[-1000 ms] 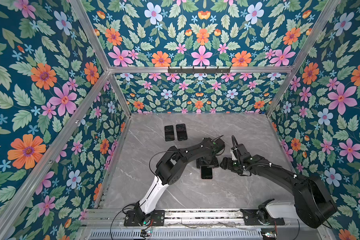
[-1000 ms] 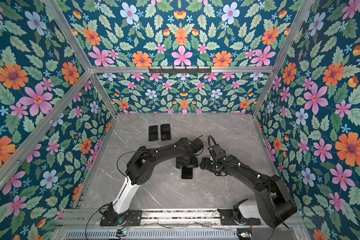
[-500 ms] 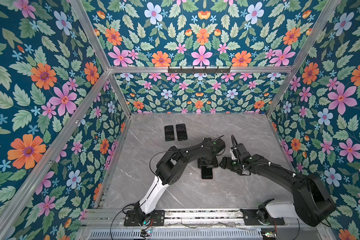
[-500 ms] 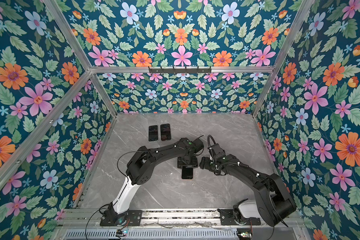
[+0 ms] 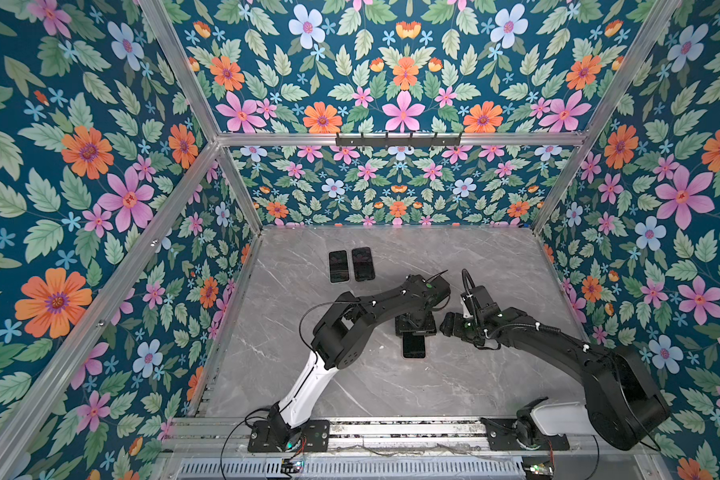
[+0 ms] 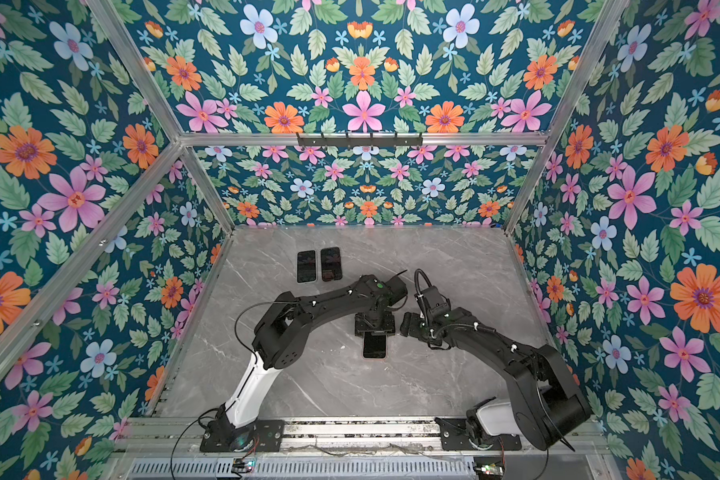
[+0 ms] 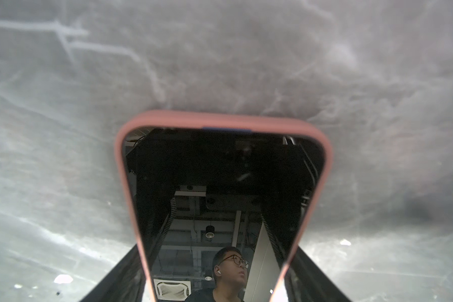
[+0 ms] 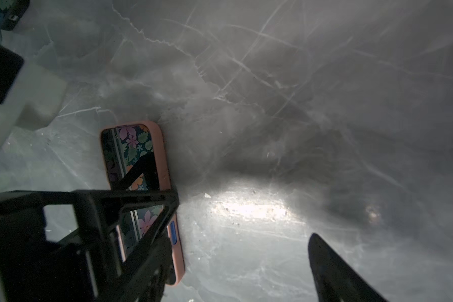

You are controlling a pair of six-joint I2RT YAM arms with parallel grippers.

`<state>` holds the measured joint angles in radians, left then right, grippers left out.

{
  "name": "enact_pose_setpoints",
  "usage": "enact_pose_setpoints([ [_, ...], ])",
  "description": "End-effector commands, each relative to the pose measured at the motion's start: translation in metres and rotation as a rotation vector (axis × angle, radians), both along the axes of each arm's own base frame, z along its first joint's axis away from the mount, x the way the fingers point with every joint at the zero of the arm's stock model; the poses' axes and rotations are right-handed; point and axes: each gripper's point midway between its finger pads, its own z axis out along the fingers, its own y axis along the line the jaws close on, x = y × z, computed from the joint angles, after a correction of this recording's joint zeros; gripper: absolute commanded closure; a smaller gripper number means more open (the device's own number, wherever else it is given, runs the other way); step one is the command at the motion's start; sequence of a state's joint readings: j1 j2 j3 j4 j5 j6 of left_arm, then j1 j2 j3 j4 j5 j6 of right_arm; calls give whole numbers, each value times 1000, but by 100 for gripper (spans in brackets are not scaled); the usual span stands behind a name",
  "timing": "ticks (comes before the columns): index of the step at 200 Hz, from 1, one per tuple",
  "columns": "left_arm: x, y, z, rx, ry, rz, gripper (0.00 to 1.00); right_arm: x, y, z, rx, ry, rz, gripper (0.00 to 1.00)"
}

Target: Put the phone into the phone case

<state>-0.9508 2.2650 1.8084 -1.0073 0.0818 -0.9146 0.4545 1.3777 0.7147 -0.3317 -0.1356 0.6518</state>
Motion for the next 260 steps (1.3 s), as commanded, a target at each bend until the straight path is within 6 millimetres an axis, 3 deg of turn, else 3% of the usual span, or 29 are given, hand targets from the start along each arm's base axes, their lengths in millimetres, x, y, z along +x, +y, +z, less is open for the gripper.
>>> enact_pose_setpoints([
  [1, -1, 11, -4, 39, 8, -7, 32, 4, 1, 1, 1, 0, -13, 18],
  [37, 4, 16, -1, 30, -7, 0, 33, 8, -1, 6, -19, -17, -13, 18],
  [69, 22, 23, 7, 26, -44, -1, 35, 9, -3, 9, -35, -22, -11, 18],
  [150, 129, 31, 45, 11, -244, -9, 40, 17, 2, 0, -42, 5, 4, 19],
  [203, 184, 35, 62, -21, -363, 19, 44, 21, 8, -9, -41, 33, 17, 19],
  [260, 229, 41, 73, -48, -488, 65, 49, 22, 9, -16, -56, 62, 30, 20],
])
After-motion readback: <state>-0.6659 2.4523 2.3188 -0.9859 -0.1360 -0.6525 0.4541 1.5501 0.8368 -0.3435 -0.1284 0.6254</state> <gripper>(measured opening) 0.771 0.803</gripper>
